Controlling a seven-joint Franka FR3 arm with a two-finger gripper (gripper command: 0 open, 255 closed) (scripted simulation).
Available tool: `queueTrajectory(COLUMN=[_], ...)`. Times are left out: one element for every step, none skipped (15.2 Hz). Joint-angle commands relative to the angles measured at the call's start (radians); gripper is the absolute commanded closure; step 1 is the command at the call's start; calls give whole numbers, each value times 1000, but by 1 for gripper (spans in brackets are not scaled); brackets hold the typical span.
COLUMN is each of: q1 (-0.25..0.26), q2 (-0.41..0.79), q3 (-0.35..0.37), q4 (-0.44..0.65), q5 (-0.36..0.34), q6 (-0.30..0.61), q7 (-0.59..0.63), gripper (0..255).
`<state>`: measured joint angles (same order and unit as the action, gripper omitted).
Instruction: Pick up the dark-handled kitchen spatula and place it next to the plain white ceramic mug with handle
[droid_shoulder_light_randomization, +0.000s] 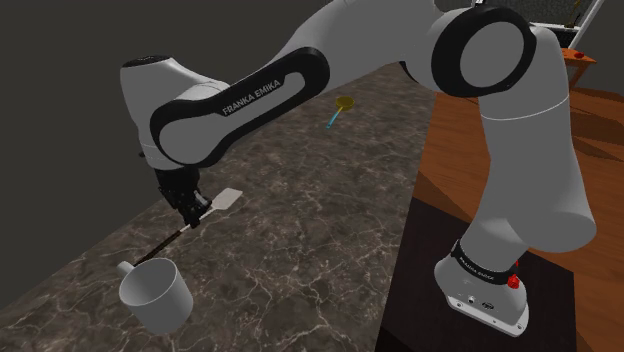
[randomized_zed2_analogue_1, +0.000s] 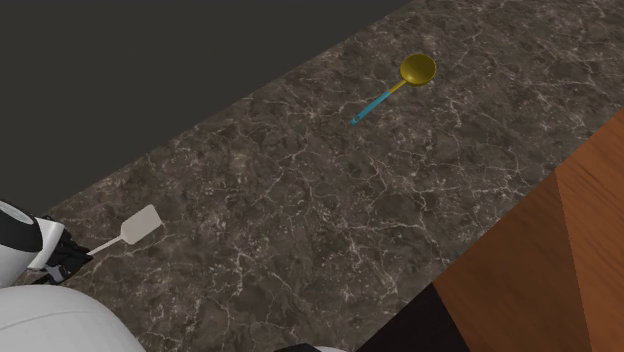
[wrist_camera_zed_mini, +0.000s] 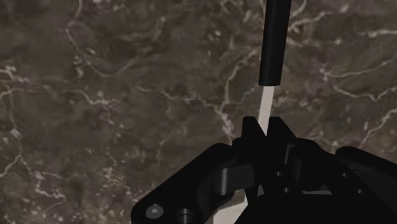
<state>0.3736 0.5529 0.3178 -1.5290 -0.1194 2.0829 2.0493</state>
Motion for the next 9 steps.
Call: queueTrajectory(q1=[0, 0, 0, 0, 0, 0, 0, 0, 0], q2=[0, 0, 0, 0, 0, 0, 0, 0, 0], q3=[0, 0, 0, 0, 0, 0, 0, 0, 0], q4=[0, 0, 0, 0, 0, 0, 0, 0, 0], q5=[0, 0, 0, 0, 0, 0, 0, 0, 0], q6=[1, 1, 1, 1, 1, 1, 1, 1, 1], q7=[0, 0, 0, 0, 0, 0, 0, 0, 0], gripper=[255, 255, 255, 255, 0, 0, 0, 0, 0])
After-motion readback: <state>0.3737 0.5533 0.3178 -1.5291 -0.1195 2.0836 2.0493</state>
